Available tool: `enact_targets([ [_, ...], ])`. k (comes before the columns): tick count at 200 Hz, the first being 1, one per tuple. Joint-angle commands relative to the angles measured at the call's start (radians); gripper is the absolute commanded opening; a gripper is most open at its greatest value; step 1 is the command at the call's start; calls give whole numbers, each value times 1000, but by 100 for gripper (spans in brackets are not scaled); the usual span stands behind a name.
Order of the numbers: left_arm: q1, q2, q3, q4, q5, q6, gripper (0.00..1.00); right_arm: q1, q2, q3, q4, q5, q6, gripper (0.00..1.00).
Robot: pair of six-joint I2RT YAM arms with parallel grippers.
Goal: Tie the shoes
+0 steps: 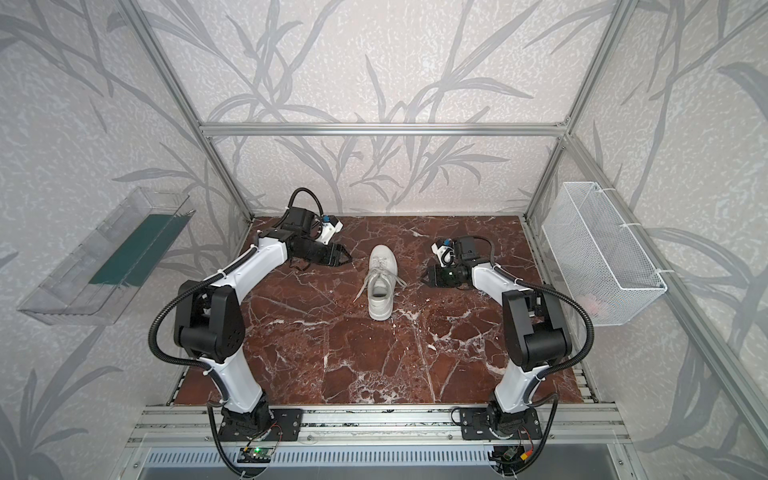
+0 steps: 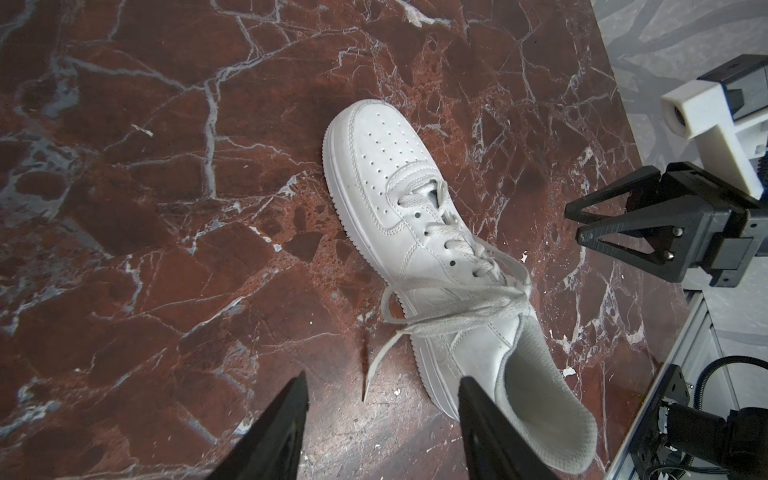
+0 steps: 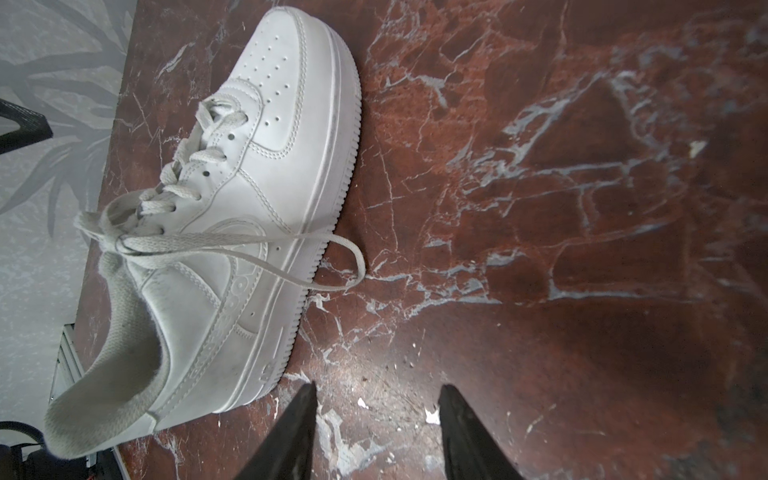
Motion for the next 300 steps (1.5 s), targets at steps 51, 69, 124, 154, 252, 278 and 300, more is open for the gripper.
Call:
enact_targets([
  [51,-80,-23,-155,9,-132,13,58,3,-13,110,-86,-13,-36,49],
  [69,-102,-7,-166,25,-148,14,58,6,-6,127,-104,-13,-43,49],
  [124,-148,19,-213,75,-198,14,58,9,-6,144,-133,-5,-60,49],
  [154,-162,18,-251,116,-232,8,57,10,-5,148,-142,-2,-65,49],
  [252,-216,45,-343,299,-294,-29,48,9,-36,137,-193,21,-103,49],
  [278,-236,53,-349,308,-353,-18,41,9,-73,122,-197,26,-107,49],
  [300,-259,57,-377,336,-403,-11,40,9,-86,107,-196,37,-107,49],
])
